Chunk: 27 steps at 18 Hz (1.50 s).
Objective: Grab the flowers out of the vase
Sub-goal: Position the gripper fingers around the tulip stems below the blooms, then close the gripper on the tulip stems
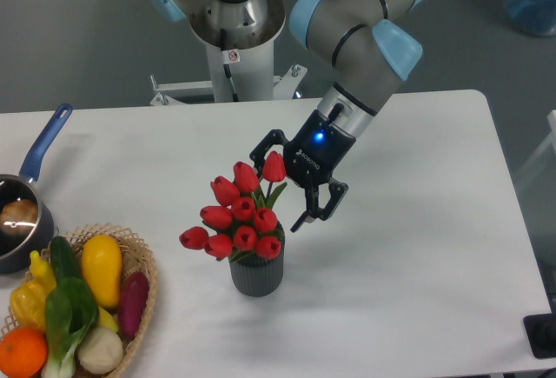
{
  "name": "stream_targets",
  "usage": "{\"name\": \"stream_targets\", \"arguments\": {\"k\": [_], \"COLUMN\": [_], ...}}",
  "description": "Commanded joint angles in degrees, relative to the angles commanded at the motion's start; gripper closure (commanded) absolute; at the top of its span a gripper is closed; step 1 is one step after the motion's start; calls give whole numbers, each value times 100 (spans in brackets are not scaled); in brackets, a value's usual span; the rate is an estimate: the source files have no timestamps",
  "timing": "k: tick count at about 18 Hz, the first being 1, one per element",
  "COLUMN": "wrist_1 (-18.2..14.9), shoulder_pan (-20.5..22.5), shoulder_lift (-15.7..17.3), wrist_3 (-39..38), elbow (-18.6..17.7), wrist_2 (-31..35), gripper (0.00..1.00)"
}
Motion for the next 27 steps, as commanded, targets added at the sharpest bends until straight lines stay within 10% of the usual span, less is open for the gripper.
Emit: {"name": "stream_targets", "arguments": {"k": [27], "wrist_1": [35], "shoulder_pan": [-158], "shoulder_lift": [-404], "wrist_3": [1002], "elbow": [26], "wrist_2": [-519], "gripper": [0]}}
